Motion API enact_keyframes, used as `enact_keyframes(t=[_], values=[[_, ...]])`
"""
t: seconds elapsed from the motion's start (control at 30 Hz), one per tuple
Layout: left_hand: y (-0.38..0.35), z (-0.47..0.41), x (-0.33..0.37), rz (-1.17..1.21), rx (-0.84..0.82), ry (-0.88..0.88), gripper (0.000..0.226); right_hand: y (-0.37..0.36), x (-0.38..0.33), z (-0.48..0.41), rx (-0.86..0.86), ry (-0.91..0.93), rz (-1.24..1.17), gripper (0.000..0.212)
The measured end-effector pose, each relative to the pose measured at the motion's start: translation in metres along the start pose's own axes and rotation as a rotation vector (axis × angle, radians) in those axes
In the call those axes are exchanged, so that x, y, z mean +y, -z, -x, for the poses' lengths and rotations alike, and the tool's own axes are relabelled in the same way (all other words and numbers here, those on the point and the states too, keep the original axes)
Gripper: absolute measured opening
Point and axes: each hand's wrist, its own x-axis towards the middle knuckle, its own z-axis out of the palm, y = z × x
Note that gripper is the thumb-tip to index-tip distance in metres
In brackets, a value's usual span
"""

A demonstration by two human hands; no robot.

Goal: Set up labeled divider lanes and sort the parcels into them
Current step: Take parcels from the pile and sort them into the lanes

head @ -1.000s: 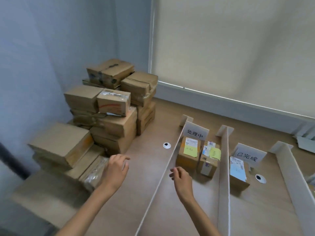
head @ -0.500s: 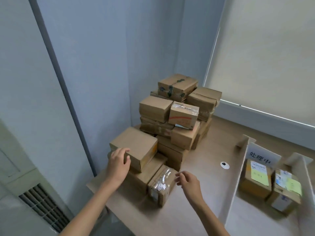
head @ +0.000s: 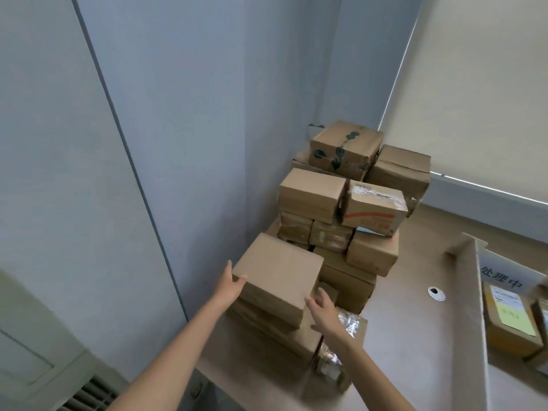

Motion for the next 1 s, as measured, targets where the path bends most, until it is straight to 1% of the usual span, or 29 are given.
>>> enact_keyframes(t=[0.07, 0.1, 0.17, 0.2, 0.3, 0.37, 0.43, 0.5, 0.57, 0.6, 0.7, 0.77, 0.83, 0.87, 0.9, 0.93, 0.97, 1.0], values=[[-0.001, -0.006, -0.005, -0.016, 0.005, 0.029, 0.060, -0.009, -0.001, -0.003, 0.014, -0.030, -0.081, 0.062], [-0.001, -0.005, -0.008, 0.002, 0.023, 0.036, 0.052, -0.013, 0.002, -0.005, 0.045, -0.020, -0.096, 0.060], [0.000, -0.001, -0.013, 0.054, 0.042, 0.053, 0.034, -0.016, 0.008, -0.007, 0.121, -0.009, -0.082, 0.057], [0.001, 0.002, -0.015, 0.078, 0.028, 0.075, 0.033, -0.017, 0.011, -0.006, 0.149, -0.014, -0.078, 0.055], [0.003, 0.012, -0.021, 0.146, -0.042, 0.135, 0.039, -0.013, 0.015, 0.000, 0.200, 0.014, -0.082, 0.044], [0.006, 0.024, -0.018, 0.188, -0.063, 0.139, 0.041, -0.004, 0.015, 0.003, 0.251, 0.060, -0.133, 0.040], [0.010, 0.034, -0.012, 0.215, -0.100, 0.120, 0.053, 0.007, 0.011, 0.004, 0.253, 0.088, -0.215, 0.035], [0.012, 0.036, -0.010, 0.188, -0.148, 0.071, 0.073, 0.017, 0.005, 0.007, 0.223, 0.146, -0.230, 0.033], [0.012, 0.033, -0.008, 0.201, -0.173, 0.043, 0.089, 0.025, -0.001, 0.009, 0.232, 0.244, -0.203, 0.038], [0.011, 0.032, -0.005, 0.231, -0.172, 0.039, 0.092, 0.028, -0.004, 0.009, 0.245, 0.288, -0.190, 0.041], [0.011, 0.033, 0.007, 0.348, -0.150, -0.025, 0.088, 0.037, -0.015, 0.014, 0.261, 0.361, -0.211, 0.046], [0.011, 0.034, 0.013, 0.478, -0.188, -0.044, 0.086, 0.044, -0.024, 0.021, 0.271, 0.405, -0.220, 0.043], [0.010, 0.036, 0.017, 0.603, -0.228, -0.052, 0.063, 0.053, -0.032, 0.027, 0.350, 0.456, -0.208, 0.033], [0.007, 0.037, 0.018, 0.670, -0.228, -0.049, 0.052, 0.057, -0.035, 0.029, 0.408, 0.461, -0.213, 0.035], [0.004, 0.039, 0.020, 0.730, -0.206, -0.040, 0.042, 0.060, -0.036, 0.029, 0.447, 0.442, -0.229, 0.047], [0.000, 0.042, 0.023, 0.788, -0.171, -0.028, 0.033, 0.061, -0.037, 0.031, 0.448, 0.404, -0.241, 0.066], [-0.005, 0.045, 0.026, 0.828, -0.135, -0.015, 0.028, 0.060, -0.037, 0.034, 0.416, 0.345, -0.245, 0.086], [-0.012, 0.050, 0.030, 0.858, -0.123, 0.001, 0.027, 0.055, -0.036, 0.037, 0.347, 0.282, -0.255, 0.098]])
